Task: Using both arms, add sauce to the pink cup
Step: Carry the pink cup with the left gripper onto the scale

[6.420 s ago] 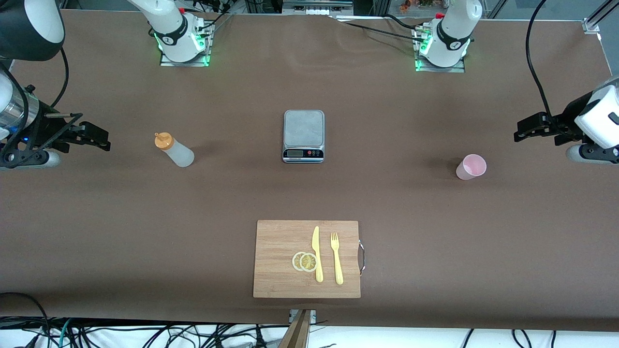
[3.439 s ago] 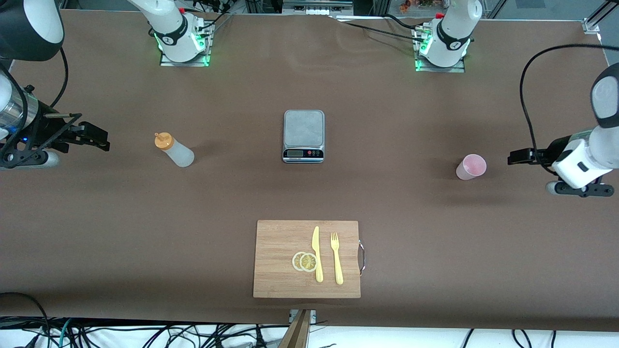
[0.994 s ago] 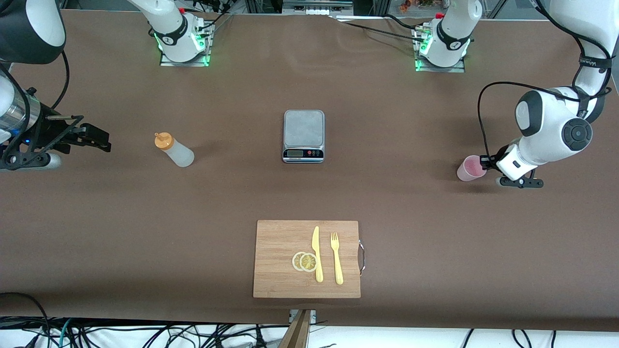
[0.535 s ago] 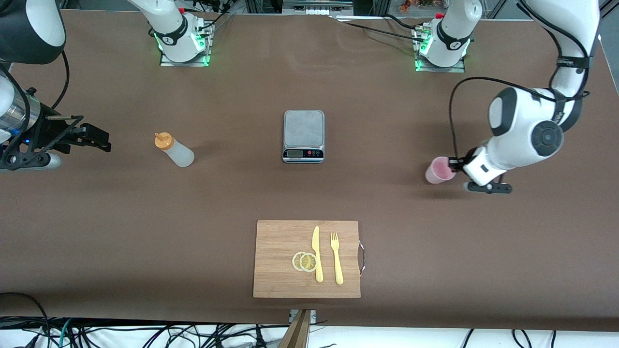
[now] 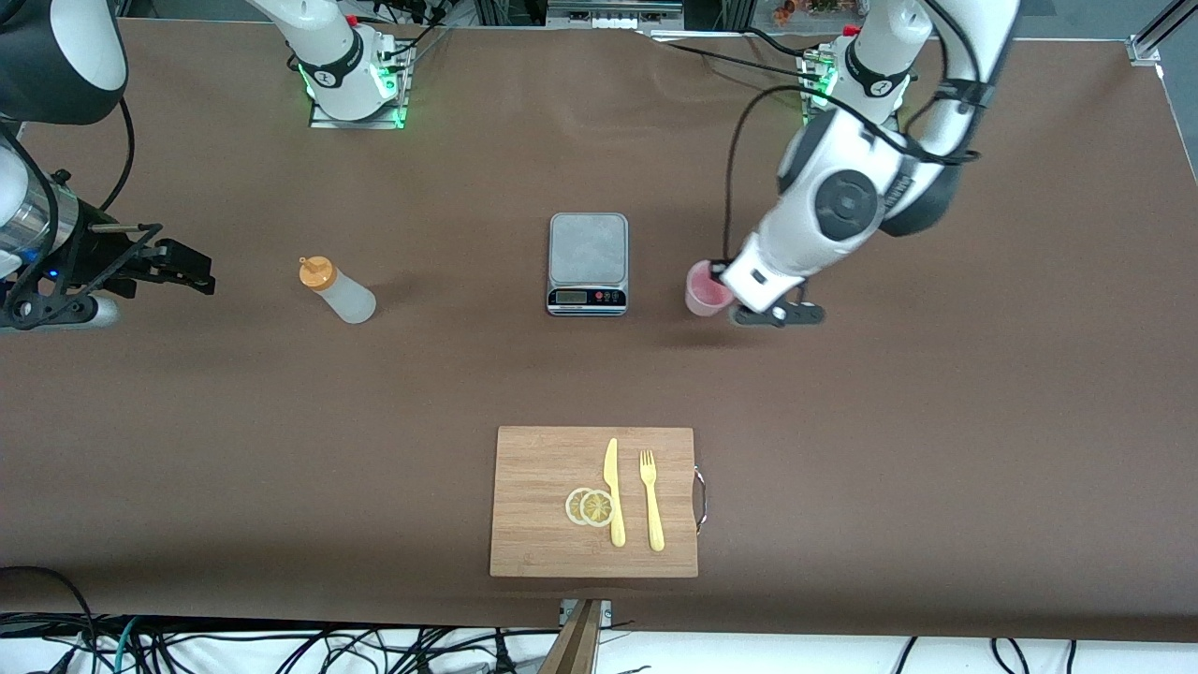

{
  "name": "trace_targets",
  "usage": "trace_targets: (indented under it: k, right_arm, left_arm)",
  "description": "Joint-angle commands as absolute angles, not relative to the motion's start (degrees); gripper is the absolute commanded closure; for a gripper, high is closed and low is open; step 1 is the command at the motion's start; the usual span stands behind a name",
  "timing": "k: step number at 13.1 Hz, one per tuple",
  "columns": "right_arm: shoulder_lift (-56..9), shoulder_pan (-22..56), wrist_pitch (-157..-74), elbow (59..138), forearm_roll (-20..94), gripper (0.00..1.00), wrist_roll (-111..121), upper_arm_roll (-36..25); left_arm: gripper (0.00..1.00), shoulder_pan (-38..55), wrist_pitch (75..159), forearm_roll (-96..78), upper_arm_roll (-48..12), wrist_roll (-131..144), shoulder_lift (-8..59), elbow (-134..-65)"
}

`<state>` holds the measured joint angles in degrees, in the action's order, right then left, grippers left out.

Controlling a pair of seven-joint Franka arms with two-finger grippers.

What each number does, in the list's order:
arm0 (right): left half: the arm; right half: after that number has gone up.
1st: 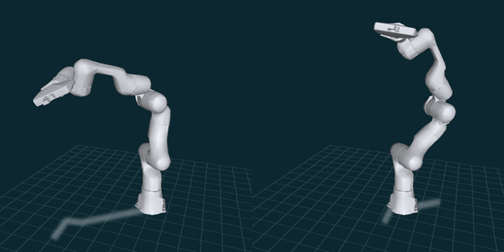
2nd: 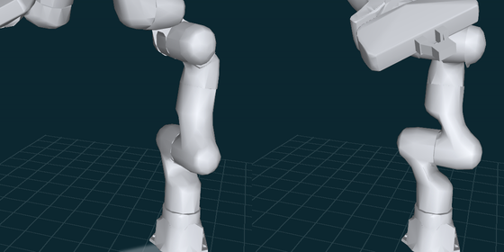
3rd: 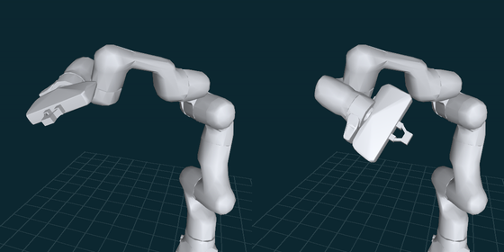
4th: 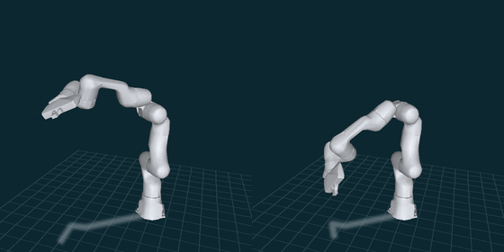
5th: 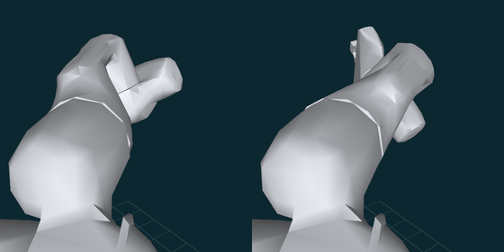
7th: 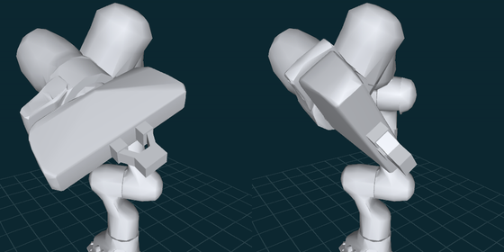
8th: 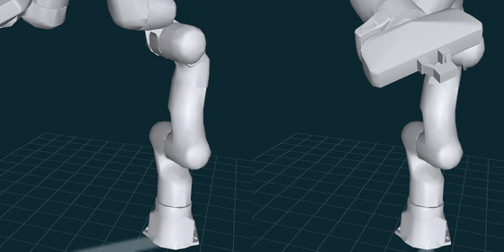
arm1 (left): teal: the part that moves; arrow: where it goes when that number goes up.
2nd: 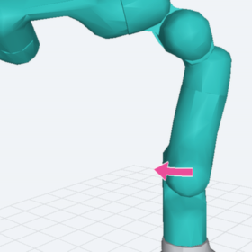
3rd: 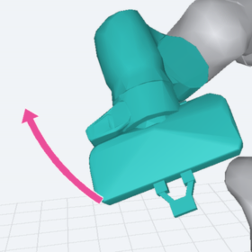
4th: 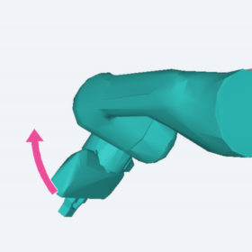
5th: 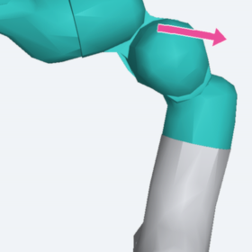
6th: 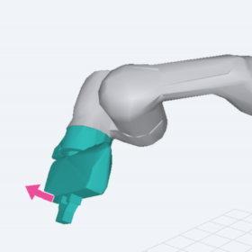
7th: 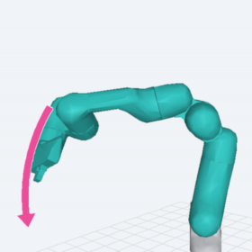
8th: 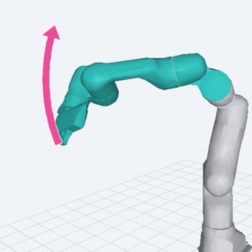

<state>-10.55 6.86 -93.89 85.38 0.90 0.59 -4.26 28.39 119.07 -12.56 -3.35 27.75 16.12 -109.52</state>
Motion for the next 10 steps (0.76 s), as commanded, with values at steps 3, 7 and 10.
trace_targets:
  k: [3, 7, 10]
  right_arm:
    - [-11.07, 6.50, -93.34, 84.02, 1.49, 0.00, 1.05, -4.13]
    - [-11.07, 6.42, -93.34, 84.02, 1.49, 0.00, 1.05, -4.13]
    - [-11.07, 6.42, -93.34, 84.02, 1.49, 0.00, 1.05, -4.13]
  left_arm:
    - [1.00, 37.33, 120.05, -15.64, -2.29, 31.64, 20.73, -104.42]
    - [1.00, 44.37, 127.17, -15.91, -2.29, 39.18, 24.34, -104.41]
    - [1.00, 47.19, 128.85, -15.91, -2.29, 42.09, 25.13, -104.41]
